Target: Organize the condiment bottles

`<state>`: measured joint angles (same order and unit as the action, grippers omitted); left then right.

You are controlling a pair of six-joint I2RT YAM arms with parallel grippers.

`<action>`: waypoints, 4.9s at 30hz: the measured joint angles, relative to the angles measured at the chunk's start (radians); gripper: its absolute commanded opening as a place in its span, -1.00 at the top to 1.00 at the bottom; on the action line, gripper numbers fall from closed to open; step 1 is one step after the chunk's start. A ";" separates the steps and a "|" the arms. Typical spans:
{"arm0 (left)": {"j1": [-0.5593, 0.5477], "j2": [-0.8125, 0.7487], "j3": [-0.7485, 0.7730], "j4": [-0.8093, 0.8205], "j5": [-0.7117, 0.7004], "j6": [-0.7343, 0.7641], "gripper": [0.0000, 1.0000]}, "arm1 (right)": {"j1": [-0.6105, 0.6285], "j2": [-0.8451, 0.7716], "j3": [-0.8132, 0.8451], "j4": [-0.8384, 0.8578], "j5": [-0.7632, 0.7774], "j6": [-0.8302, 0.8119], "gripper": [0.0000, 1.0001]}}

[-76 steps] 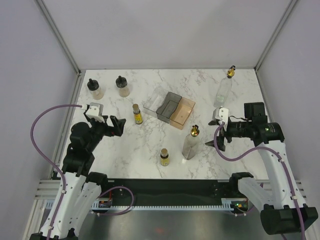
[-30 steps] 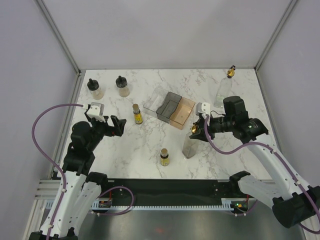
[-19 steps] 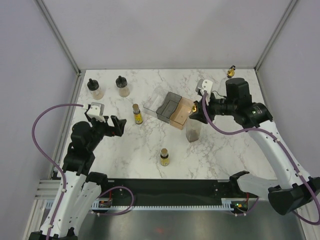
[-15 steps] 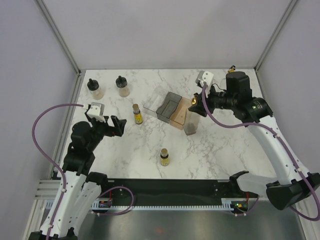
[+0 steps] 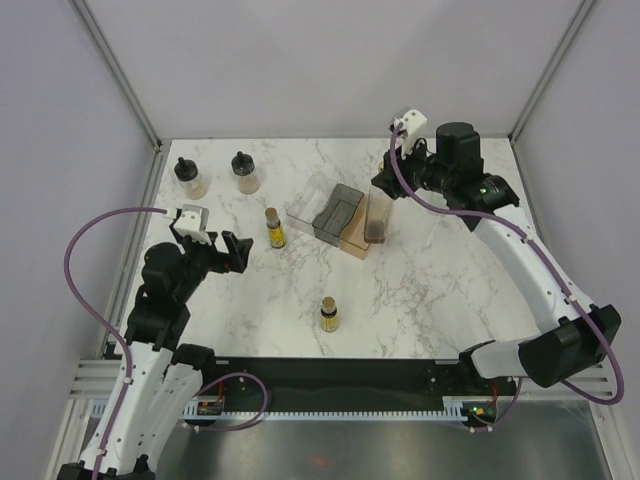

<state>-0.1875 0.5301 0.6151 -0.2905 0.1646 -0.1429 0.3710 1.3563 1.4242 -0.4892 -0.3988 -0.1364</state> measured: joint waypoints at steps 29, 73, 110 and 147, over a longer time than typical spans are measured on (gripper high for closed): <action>-0.005 0.000 0.000 0.000 0.000 0.000 -0.99 | 0.000 0.194 -0.021 0.304 0.288 0.119 1.00; -0.019 -0.013 0.000 0.000 0.000 0.000 -1.00 | -0.363 -0.163 -0.150 0.216 -0.003 -0.075 -0.93; -0.033 -0.015 0.000 0.000 0.000 0.001 -1.00 | -0.523 0.293 -0.030 0.333 -0.078 0.087 -0.11; -0.039 -0.011 0.000 0.000 0.000 0.002 -0.99 | -0.230 -0.134 -0.209 0.050 -0.159 -0.047 1.00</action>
<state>-0.2264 0.5190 0.6147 -0.2905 0.1650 -0.1410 0.1410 1.2224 1.2148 -0.4393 -0.5583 -0.1833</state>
